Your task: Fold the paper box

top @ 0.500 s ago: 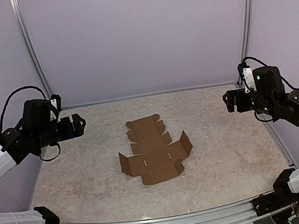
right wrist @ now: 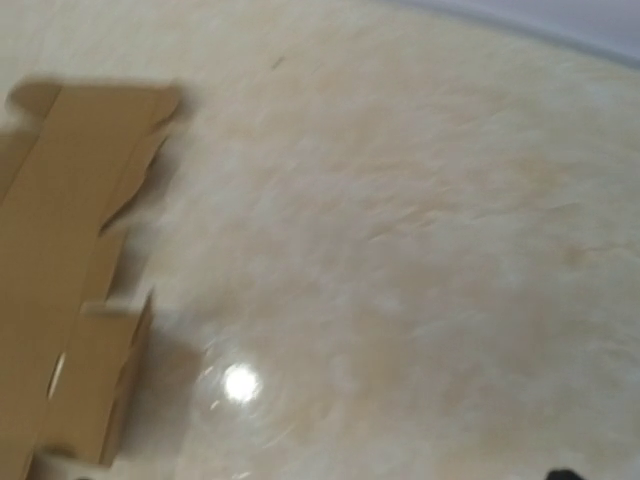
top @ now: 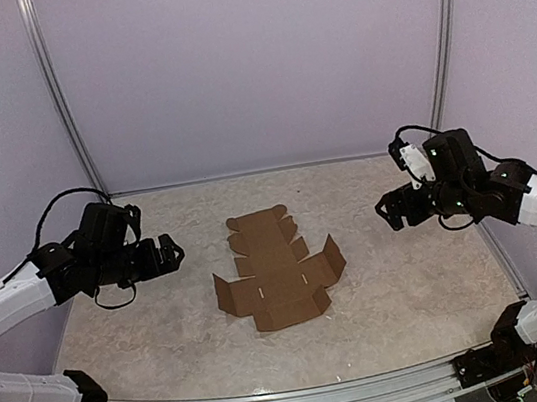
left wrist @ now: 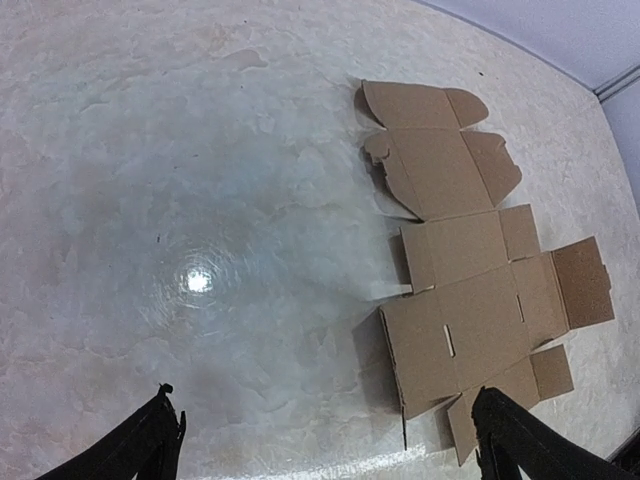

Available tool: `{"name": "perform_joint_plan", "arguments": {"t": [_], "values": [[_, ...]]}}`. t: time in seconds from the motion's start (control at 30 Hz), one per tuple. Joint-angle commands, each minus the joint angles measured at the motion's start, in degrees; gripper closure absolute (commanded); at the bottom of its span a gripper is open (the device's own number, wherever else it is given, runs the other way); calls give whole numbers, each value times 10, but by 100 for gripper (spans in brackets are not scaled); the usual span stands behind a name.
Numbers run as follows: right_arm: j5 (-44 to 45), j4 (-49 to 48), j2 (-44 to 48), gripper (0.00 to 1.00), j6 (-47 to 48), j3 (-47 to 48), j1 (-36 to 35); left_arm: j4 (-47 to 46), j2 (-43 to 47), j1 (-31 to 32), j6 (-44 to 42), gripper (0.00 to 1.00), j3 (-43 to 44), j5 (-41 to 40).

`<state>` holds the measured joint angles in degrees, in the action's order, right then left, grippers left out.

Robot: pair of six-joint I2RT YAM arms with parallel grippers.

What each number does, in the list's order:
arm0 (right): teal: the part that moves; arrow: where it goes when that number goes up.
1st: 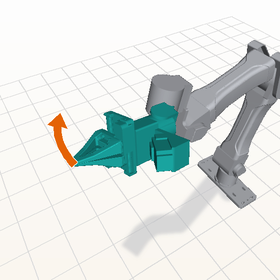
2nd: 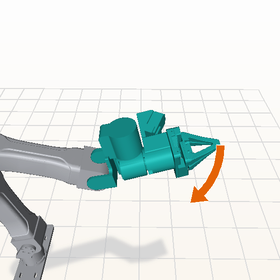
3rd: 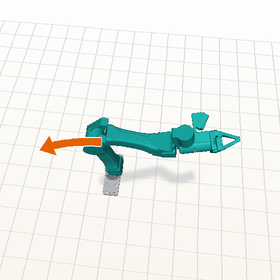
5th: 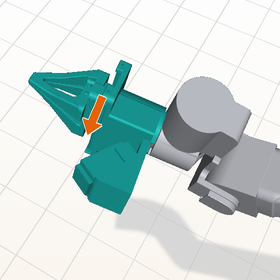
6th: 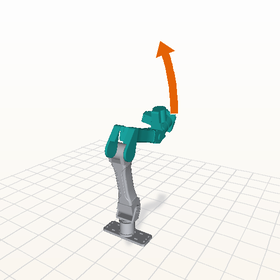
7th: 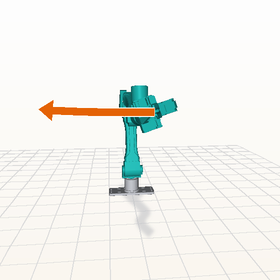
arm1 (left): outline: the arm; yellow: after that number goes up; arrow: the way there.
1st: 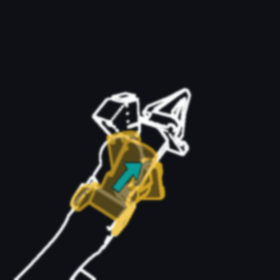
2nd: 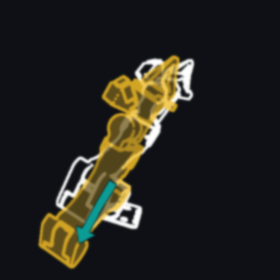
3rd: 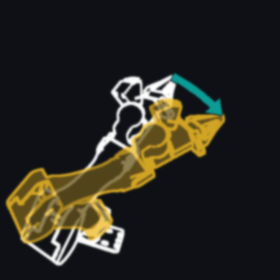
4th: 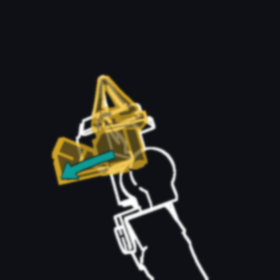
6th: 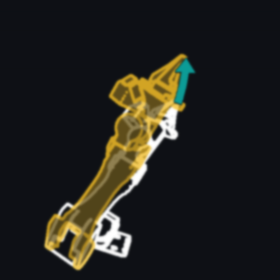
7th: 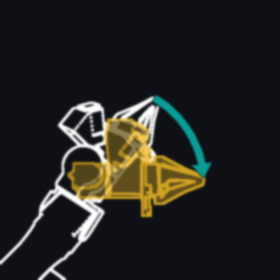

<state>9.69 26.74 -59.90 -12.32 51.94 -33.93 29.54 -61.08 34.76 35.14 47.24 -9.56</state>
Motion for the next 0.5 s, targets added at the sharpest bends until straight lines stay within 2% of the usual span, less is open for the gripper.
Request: {"name": "perform_joint_plan", "arguments": {"t": [0.0, 0.33, 0.47], "values": [[6, 6, -47, 4, 6, 26, -29, -40, -26, 30, 62, 1, -8, 33], [-11, 3, -141, 4, 6, 78, -75, -113, -118, 46, 111, 4, -9, 119], [1, 10, -143, 4, 0, 82, -79, -107, -166, 44, 120, 13, 8, 137]]}}
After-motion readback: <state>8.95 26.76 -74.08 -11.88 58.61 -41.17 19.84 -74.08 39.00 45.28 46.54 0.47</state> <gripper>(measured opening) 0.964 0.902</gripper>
